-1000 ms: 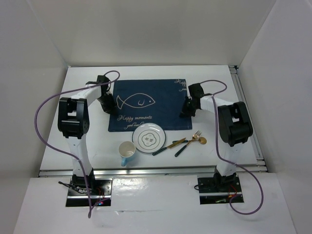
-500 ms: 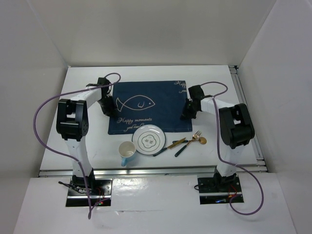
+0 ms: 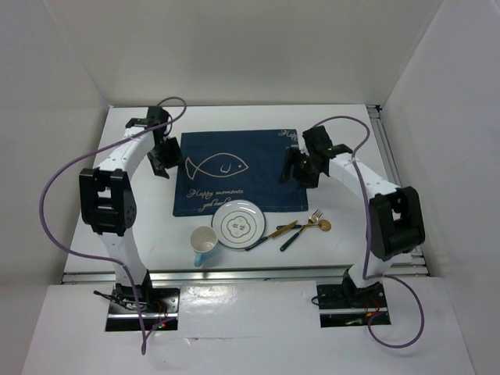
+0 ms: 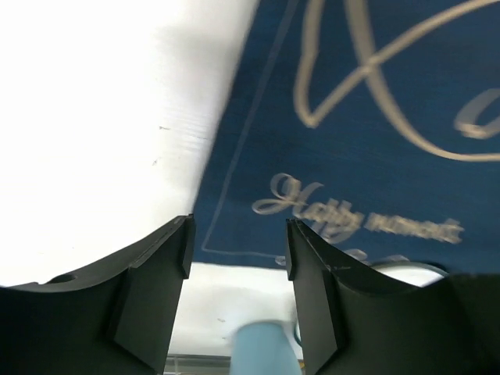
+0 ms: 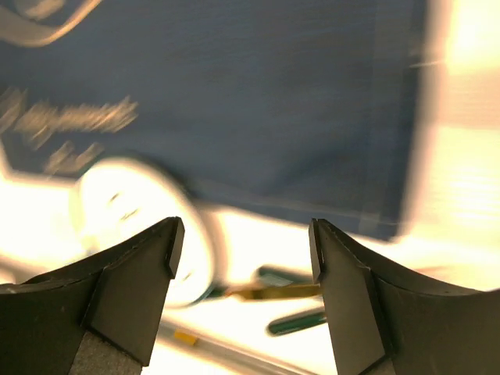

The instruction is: Set the dinner table for one person

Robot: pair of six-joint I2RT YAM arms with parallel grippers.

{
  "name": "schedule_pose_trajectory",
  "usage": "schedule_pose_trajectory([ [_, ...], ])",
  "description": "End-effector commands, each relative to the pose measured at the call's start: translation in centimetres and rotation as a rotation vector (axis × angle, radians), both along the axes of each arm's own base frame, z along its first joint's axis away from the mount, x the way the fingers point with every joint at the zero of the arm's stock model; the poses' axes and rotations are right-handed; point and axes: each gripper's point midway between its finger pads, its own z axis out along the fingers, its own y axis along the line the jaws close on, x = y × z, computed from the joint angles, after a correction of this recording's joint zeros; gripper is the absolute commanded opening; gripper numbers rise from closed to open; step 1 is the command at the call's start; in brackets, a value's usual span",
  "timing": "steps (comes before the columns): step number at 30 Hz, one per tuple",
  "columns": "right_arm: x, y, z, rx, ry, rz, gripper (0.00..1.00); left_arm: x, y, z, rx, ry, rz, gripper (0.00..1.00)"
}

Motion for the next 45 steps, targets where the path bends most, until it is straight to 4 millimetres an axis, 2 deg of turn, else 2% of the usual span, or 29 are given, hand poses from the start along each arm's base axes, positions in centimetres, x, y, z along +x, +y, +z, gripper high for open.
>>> schedule_pose_trajectory([
  [1, -3.4, 5.1, 2.1, 0.161, -0.027, 0.200, 0.77, 0.1, -0.6, 5.3, -0.012, -0.106, -0.043, 0.66],
  [2, -3.7, 6.2, 2.5, 0.201, -0.057, 0.237, 0.77, 0.0, -0.9, 6.3, -0.028, -0.131, -0.047, 0.66],
  [4, -6.4, 7.9, 1.1, 0.251, -0.019, 0.322, 0.77, -0.5, -1.6, 7.1, -0.068, -0.143, -0.061, 0.66],
  [5, -6.7, 8.6, 1.4, 0.275, -0.035, 0.339, 0.77, -0.7, -2.2, 7.6, -0.084, -0.160, -0.076, 0.66],
  [7, -8.4, 9.3, 0.4, 0.284, 0.001, 0.376, 0.77, -1.2, -2.8, 9.1, -0.121, -0.205, -0.101, 0.67],
  [9, -9.1, 9.8, -0.7, 0.277, 0.029, 0.394, 0.77, -2.1, -3.5, 9.6, -0.142, -0.214, -0.118, 0.69],
  [11, -9.7, 10.6, -1.1, 0.272, 0.032, 0.430, 0.77, -2.6, -3.8, 11.6, -0.142, -0.270, -0.144, 0.70],
  [13, -10.1, 10.8, -2.0, 0.268, 0.034, 0.451, 0.76, -3.2, -4.0, 12.1, -0.152, -0.289, -0.149, 0.70],
  [15, -10.0, 10.9, -2.7, 0.264, 0.045, 0.449, 0.74, -3.7, -4.4, 13.5, -0.164, -0.328, -0.165, 0.71],
  [17, -10.2, 10.9, -3.5, 0.271, 0.055, 0.453, 0.72, -4.4, -4.8, 13.6, -0.166, -0.330, -0.176, 0.71],
  [18, -10.1, 11.0, -3.9, 0.270, 0.058, 0.453, 0.70, -4.4, -4.8, 14.4, -0.167, -0.361, -0.178, 0.71],
  [19, -10.3, 10.9, -4.3, 0.271, 0.055, 0.453, 0.68, -4.8, -5.1, 13.6, -0.168, -0.337, -0.187, 0.71],
  [22, -10.5, 11.4, -5.3, 0.280, 0.067, 0.459, 0.65, -5.2, -4.9, 13.9, -0.160, -0.348, -0.184, 0.71],
  [25, -11.2, 11.3, -6.2, 0.298, 0.078, 0.469, 0.60, -6.0, -5.4, 13.1, -0.163, -0.326, -0.201, 0.71],
  [30, -11.6, 11.7, -6.2, 0.336, 0.078, 0.482, 0.54, -6.2, -5.7, 13.5, -0.168, -0.334, -0.203, 0.71],
  [34, -11.3, 11.9, -5.2, 0.347, 0.042, 0.489, 0.35, -6.1, -6.4, 14.8, -0.174, -0.371, -0.223, 0.71],
  [35, -11.4, 11.8, -5.0, 0.346, 0.043, 0.488, 0.27, -5.9, -6.4, 15.2, -0.171, -0.385, -0.232, 0.71],
  [37, -11.2, 11.9, -4.4, 0.349, 0.033, 0.490, 0.21, -6.0, -6.4, 15.5, -0.171, -0.385, -0.232, 0.71],
  [43, -9.6, 12.5, -1.1, 0.350, -0.035, 0.479, 0.01, -6.1, -6.6, 16.1, -0.165, -0.382, -0.260, 0.71],
  [45, -8.9, 12.7, 0.2, 0.344, -0.060, 0.474, 0.00, -6.3, -6.6, 16.4, -0.166, -0.391, -0.260, 0.71],
])
